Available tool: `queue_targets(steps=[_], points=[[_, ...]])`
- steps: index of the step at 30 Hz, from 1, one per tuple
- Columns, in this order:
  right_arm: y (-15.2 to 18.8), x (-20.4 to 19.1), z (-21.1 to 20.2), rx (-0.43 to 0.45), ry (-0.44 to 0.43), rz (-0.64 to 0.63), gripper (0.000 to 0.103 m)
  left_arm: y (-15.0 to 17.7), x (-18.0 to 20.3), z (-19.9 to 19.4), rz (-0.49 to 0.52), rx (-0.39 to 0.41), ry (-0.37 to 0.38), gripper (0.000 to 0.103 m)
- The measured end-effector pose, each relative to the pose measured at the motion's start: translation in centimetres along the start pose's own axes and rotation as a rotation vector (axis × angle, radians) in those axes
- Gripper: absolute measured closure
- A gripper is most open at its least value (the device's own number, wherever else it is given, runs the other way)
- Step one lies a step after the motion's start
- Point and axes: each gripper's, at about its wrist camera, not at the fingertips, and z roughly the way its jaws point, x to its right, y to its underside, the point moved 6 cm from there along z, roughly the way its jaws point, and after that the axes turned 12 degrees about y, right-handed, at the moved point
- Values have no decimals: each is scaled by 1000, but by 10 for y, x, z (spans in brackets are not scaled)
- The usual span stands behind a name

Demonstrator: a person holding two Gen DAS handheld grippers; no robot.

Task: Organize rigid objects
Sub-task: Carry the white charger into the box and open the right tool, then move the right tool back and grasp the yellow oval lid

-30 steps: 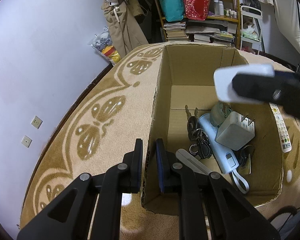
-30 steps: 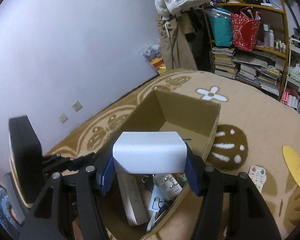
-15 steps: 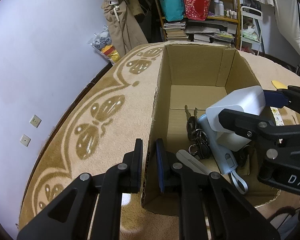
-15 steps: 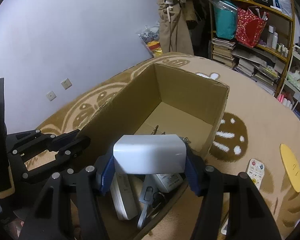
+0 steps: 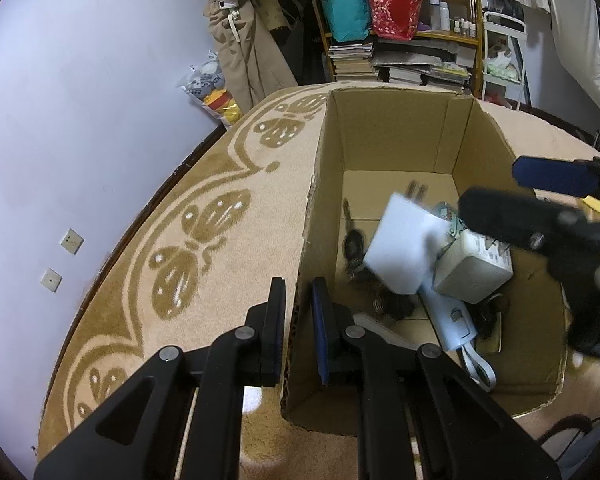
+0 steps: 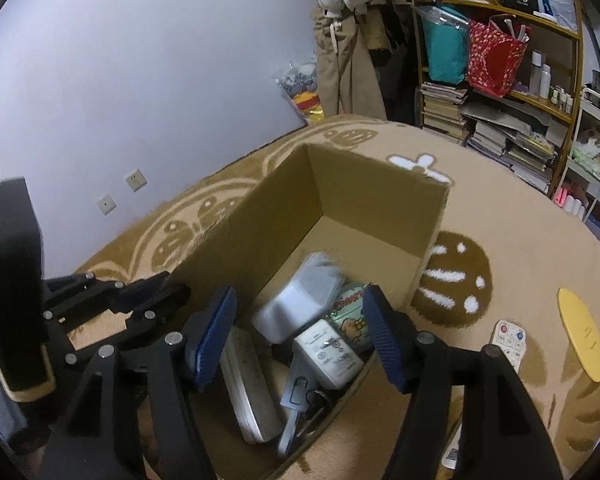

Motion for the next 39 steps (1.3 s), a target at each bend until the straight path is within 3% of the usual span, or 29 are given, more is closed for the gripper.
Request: queue_targets(steps=[6, 13, 19, 25, 39], points=[[-15, 15, -23, 91, 63, 29, 13, 0, -1, 1, 0, -1, 2, 90], [-22, 52, -31, 126, 164, 125, 0, -1, -1, 1, 0, -1, 2, 90], [-22, 97, -34, 145, 324, 230, 0, -1, 0, 1, 0, -1, 1, 89], [-17, 134, -25, 114, 414, 273, 0, -1, 0, 0, -1, -2, 4, 89], [9, 226, 12, -37, 491, 370, 0, -1, -1, 0, -5, 4, 2, 88]])
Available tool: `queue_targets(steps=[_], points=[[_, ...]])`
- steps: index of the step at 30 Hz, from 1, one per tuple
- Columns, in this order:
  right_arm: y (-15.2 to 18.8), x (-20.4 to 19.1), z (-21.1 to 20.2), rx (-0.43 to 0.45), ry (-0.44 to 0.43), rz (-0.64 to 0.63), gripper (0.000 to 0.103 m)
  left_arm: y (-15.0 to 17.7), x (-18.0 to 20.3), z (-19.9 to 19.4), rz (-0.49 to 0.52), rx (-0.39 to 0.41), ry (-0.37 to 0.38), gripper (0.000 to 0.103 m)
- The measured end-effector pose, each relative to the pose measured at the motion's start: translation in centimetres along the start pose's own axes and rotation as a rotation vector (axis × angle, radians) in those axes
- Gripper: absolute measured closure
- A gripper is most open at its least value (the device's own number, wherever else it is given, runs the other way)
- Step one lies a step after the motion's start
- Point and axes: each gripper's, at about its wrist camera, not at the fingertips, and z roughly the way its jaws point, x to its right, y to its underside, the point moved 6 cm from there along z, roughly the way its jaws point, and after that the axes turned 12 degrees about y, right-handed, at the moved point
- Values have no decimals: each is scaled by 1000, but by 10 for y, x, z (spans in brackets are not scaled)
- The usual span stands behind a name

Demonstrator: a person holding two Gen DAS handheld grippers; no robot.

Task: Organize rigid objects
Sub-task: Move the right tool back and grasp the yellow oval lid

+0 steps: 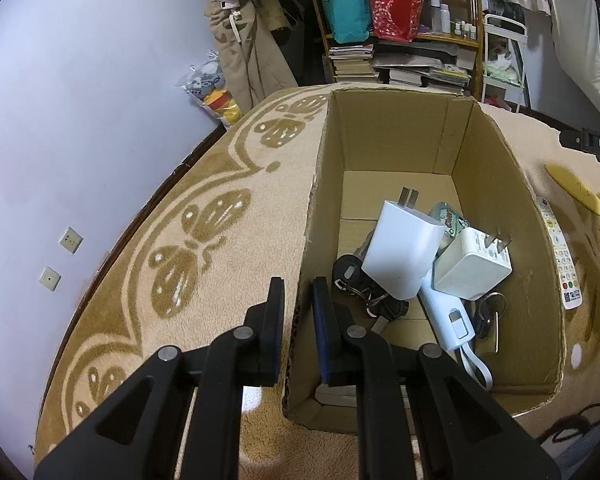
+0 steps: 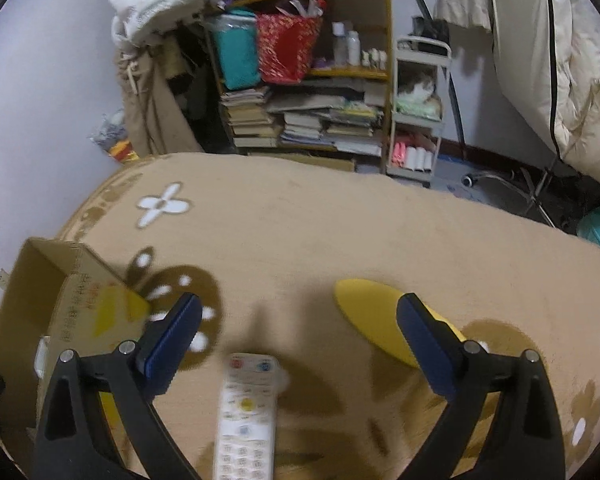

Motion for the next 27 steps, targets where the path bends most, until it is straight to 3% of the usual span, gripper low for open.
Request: queue_targets(steps=[8, 15, 22, 27], points=[[0, 37, 32, -78, 6, 19, 0, 3, -4, -3, -23, 4, 3, 85], [8, 51, 58, -144, 11, -42, 0, 3, -3, -3, -9, 2, 4, 92], [30, 60, 85, -236, -16, -20, 0, 3, -1, -1, -11, 1, 11, 93], [37, 53, 93, -215, 18, -64, 0, 3, -1, 0, -20, 1, 18, 92]])
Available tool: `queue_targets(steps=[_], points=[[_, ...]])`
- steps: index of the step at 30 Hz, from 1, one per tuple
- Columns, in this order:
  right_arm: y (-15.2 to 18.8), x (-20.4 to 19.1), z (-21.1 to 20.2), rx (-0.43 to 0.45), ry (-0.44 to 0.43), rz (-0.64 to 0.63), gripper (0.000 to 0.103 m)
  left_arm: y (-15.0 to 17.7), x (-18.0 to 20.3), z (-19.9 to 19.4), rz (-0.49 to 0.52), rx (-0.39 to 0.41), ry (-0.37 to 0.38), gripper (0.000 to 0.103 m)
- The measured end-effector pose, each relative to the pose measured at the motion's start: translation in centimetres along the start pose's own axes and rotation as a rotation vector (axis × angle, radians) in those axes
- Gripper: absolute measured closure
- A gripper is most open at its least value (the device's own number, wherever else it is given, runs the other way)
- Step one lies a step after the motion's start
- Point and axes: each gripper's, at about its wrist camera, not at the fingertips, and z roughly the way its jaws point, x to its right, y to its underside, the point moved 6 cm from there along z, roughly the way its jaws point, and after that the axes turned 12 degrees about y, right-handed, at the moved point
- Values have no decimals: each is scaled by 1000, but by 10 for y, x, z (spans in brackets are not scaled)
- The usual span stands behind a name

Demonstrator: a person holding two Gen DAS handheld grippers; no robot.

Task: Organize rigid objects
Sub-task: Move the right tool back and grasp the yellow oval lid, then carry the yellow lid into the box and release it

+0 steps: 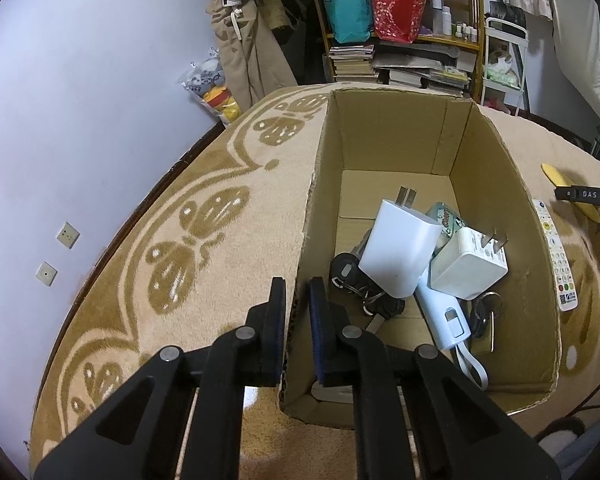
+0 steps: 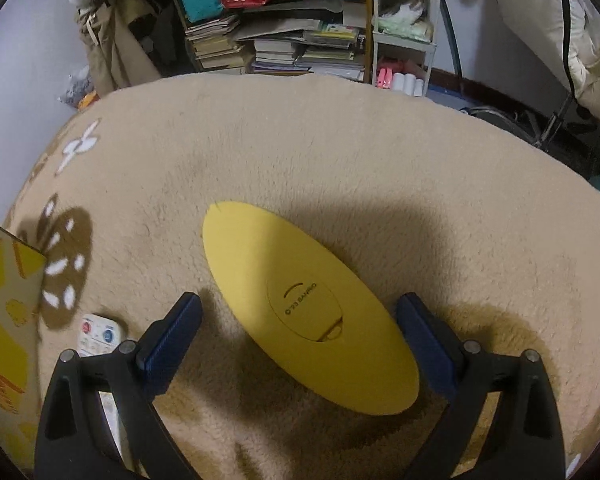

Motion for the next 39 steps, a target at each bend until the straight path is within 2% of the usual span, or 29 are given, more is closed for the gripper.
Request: queue_targets(steps=[2, 8, 10, 13, 18, 25, 28, 34, 39], points=[[-3, -3, -1, 14, 20, -17, 1, 0, 0, 0, -1, 0, 1, 91], [-6, -5, -5, 19, 37, -39, 21, -1, -2, 0, -2, 1, 2, 91], [-4, -1, -7, 7, 41, -19, 32, 0, -2, 0, -4, 0, 4, 91], [-1, 1, -13, -9, 33, 18, 43, -1, -2, 0, -7, -2, 7, 91], [8, -6, -25, 9, 65, 27, 43, -1, -3, 2, -10, -1, 13, 91], [9, -22, -51, 38, 9, 49, 43, -1, -2, 5, -21, -2, 17, 91], [5, -34, -67, 68, -30, 43, 43, -1, -1, 5, -21, -2, 18, 91], [-6, -64, -116, 191, -107, 5, 43, -1, -2, 5, -21, -3, 16, 91], [-5, -98, -159, 270, -233, 19, 43, -1, -2, 5, -22, -3, 18, 91]])
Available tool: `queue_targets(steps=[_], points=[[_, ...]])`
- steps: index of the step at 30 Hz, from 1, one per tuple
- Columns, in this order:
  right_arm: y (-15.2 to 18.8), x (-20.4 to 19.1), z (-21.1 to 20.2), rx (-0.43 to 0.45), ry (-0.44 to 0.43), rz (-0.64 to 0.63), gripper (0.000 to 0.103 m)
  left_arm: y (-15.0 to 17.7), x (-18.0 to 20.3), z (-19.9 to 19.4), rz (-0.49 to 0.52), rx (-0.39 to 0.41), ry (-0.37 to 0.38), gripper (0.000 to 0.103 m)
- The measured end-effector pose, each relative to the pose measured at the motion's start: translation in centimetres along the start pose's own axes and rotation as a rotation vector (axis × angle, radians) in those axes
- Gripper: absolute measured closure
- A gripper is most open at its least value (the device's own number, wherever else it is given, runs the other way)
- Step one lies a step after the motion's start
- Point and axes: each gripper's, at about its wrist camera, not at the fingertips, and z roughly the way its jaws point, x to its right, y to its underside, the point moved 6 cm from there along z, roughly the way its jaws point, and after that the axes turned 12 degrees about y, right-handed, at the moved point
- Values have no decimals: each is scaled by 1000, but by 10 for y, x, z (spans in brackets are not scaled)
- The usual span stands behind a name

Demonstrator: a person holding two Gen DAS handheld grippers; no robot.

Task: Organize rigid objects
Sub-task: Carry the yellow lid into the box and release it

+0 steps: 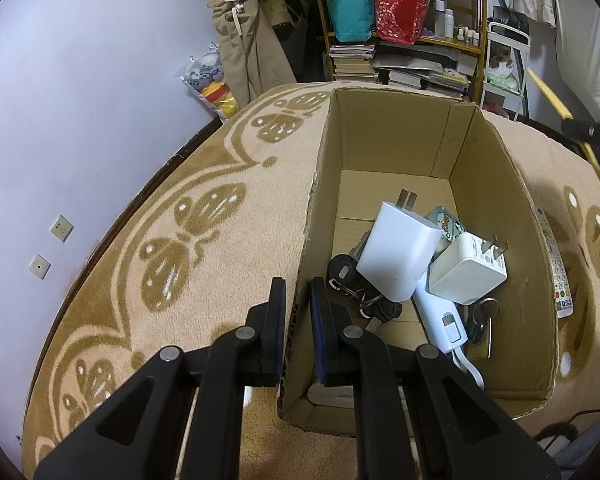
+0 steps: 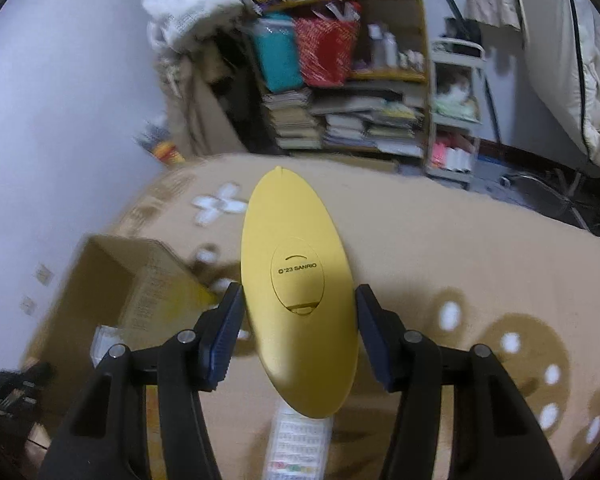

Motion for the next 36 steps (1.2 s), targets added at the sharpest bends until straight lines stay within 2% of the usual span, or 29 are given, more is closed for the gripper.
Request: queue_targets(steps=[8, 11, 14, 21, 24, 32, 35, 36], points=[[10, -94, -31, 28, -162, -130, 43, 1, 3, 1, -8, 2, 12, 91], [26, -123, -29, -1, -193, -177, 43, 2, 3, 1, -9, 2, 17, 91], [40, -137, -26, -29, -195, -216, 43, 2, 2, 0, -8, 2, 23, 92], [56, -146, -23, -45, -193, -272, 44, 1, -3, -1, -9, 1, 37, 94], [53, -149, -28, 0, -151, -302, 45, 1, -3, -1, -10, 1, 37, 93], [50, -144, -30, -20, -135, -300, 44, 1, -3, 0, -12, 0, 39, 92], [47, -137, -31, -24, -127, -279, 41, 1, -3, 0, -14, -1, 38, 92], [47, -134, -32, -23, -123, -270, 37, 1, -4, 0, -14, -1, 38, 91]])
